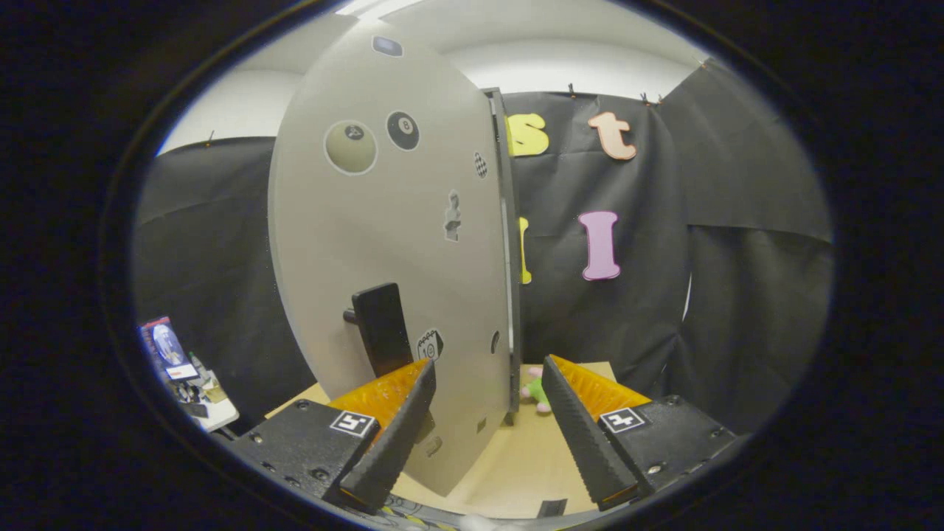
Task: Open the shoe cabinet door, grab the shoes and put them into the shoe cabinet, then close the shoe cabinet door.
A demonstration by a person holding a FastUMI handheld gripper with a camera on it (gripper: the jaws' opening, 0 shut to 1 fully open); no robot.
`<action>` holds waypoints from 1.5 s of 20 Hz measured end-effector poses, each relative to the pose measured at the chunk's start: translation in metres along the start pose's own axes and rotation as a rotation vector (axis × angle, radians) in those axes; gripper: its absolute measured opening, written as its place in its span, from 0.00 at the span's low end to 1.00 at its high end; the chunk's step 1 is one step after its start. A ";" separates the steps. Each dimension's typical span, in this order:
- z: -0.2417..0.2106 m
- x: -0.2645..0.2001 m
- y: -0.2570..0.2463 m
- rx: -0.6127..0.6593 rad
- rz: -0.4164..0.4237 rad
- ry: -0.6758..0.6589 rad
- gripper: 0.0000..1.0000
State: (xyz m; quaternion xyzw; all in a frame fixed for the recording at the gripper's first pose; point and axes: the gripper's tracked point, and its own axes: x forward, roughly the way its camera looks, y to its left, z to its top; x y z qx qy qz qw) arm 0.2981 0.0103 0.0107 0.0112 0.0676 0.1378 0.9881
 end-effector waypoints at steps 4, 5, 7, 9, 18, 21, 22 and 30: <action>-0.003 0.019 0.035 0.001 -0.046 -0.001 0.96; -0.004 0.026 0.044 0.004 -0.059 0.001 0.96; -0.006 0.041 0.062 0.008 -0.069 0.001 0.96; -0.008 0.058 0.084 0.008 -0.054 0.013 0.96; -0.006 0.082 0.161 0.013 0.026 0.013 0.97; -0.004 0.072 0.167 -0.009 0.003 0.000 0.97; -0.003 0.068 0.168 -0.013 -0.005 -0.005 0.97; 0.025 0.015 0.161 -0.014 -0.123 -0.067 0.97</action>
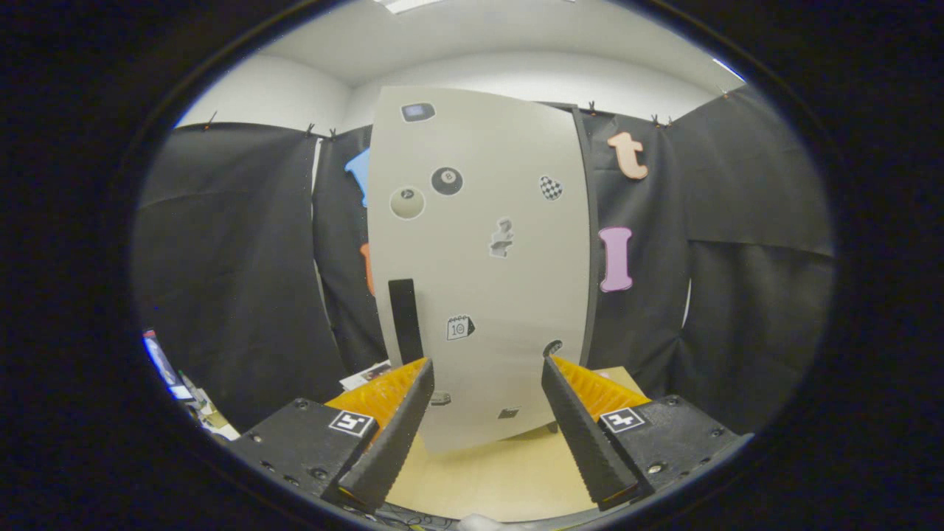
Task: Open the shoe cabinet door, grab the shoes and put them into the shoe cabinet, then close the shoe cabinet door.
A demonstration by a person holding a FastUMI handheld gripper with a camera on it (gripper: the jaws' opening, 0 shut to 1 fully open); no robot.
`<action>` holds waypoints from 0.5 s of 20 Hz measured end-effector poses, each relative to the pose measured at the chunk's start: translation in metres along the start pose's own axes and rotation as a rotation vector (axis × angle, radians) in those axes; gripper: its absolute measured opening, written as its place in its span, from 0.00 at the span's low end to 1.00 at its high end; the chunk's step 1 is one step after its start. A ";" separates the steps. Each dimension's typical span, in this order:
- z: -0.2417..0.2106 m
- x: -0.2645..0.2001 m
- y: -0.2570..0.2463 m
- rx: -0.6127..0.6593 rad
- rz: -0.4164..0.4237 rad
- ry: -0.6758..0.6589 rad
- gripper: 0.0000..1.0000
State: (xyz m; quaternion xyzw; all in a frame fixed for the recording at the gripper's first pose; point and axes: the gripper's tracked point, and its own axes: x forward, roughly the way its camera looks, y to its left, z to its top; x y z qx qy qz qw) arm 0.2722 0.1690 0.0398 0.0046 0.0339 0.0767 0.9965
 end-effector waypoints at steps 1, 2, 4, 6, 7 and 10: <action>0.004 -0.007 -0.003 -0.003 -0.015 -0.011 0.97; 0.008 -0.014 -0.004 -0.003 -0.023 -0.019 0.97; 0.013 -0.032 -0.009 -0.011 -0.043 -0.030 0.97; 0.018 -0.048 -0.015 -0.031 -0.072 -0.046 0.97; 0.018 -0.056 -0.019 -0.039 -0.087 -0.049 0.97; 0.023 -0.077 -0.022 -0.045 -0.109 -0.064 0.97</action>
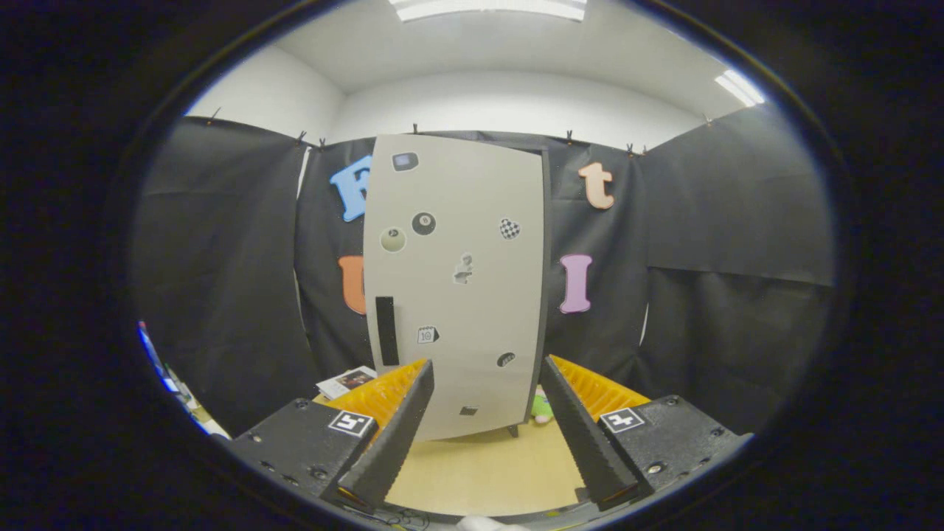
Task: Open the shoe cabinet door, grab the shoes and put them into the shoe cabinet, then close the shoe cabinet door.
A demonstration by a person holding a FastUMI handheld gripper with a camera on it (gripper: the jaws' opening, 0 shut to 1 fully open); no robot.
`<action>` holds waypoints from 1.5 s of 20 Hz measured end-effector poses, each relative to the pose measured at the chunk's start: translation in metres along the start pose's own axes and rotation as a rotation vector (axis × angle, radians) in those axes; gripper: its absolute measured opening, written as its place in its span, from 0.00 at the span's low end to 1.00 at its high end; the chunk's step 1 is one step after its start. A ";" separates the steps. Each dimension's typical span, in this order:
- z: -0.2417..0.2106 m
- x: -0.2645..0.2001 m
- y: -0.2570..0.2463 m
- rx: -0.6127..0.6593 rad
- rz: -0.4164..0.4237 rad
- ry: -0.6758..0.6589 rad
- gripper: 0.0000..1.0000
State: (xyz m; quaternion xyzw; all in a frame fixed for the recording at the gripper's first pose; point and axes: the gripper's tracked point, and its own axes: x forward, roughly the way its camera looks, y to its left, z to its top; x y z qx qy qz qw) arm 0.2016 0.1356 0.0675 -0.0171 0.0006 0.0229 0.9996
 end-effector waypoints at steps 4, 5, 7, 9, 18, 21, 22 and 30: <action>-0.001 -0.020 -0.008 -0.006 -0.024 -0.004 0.97; -0.002 -0.021 -0.009 -0.009 -0.029 -0.005 0.97; -0.001 -0.023 -0.015 -0.013 -0.041 -0.006 0.97; -0.004 -0.026 -0.017 -0.002 -0.045 -0.005 0.97; -0.013 -0.025 -0.023 0.018 -0.048 0.009 0.97; -0.014 -0.023 -0.028 0.028 -0.057 0.016 0.97; -0.016 -0.023 -0.030 0.027 -0.060 0.023 0.97; -0.025 -0.017 -0.031 0.035 -0.056 0.055 0.97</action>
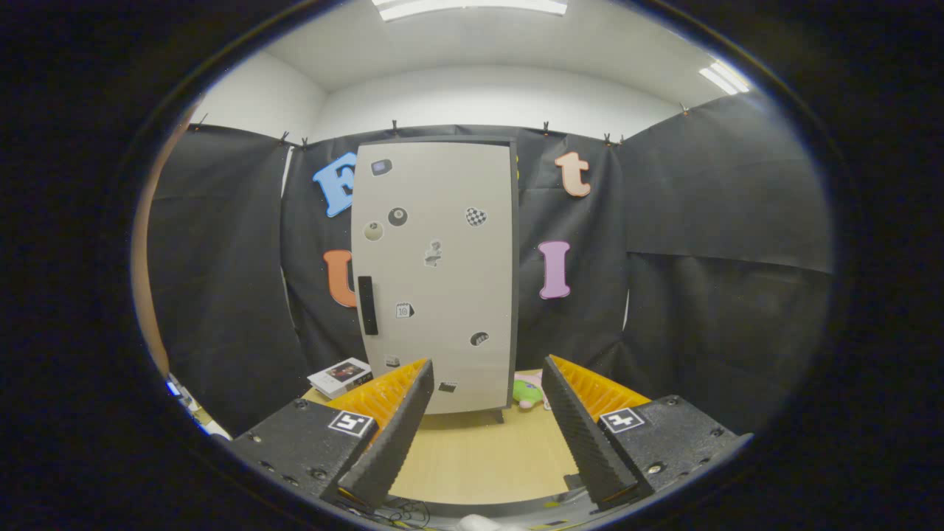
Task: Open the shoe cabinet door, grab the shoes and put them into the shoe cabinet, then close the shoe cabinet door.
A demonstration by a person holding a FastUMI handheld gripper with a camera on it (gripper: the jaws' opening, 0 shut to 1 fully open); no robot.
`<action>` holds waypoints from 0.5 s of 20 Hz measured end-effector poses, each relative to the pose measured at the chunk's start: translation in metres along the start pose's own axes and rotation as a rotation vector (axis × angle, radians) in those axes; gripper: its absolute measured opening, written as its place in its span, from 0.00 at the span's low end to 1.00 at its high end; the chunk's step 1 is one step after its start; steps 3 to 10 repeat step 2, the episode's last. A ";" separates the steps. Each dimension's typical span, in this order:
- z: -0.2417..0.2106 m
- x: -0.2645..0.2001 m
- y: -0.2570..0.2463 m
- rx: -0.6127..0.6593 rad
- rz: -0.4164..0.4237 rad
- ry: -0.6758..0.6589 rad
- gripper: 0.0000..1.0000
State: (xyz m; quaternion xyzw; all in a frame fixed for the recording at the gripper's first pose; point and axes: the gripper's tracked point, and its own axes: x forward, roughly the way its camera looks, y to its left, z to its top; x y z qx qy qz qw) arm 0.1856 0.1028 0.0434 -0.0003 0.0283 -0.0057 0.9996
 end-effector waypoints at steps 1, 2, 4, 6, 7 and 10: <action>-0.001 0.000 -0.001 -0.002 -0.002 0.003 0.97; -0.004 0.000 -0.001 -0.006 -0.002 0.012 0.97; -0.004 0.000 -0.001 -0.006 -0.002 0.012 0.97; -0.004 0.000 -0.001 -0.006 -0.002 0.012 0.97; -0.004 0.000 -0.001 -0.006 -0.002 0.012 0.97; -0.004 0.000 -0.001 -0.006 -0.002 0.012 0.97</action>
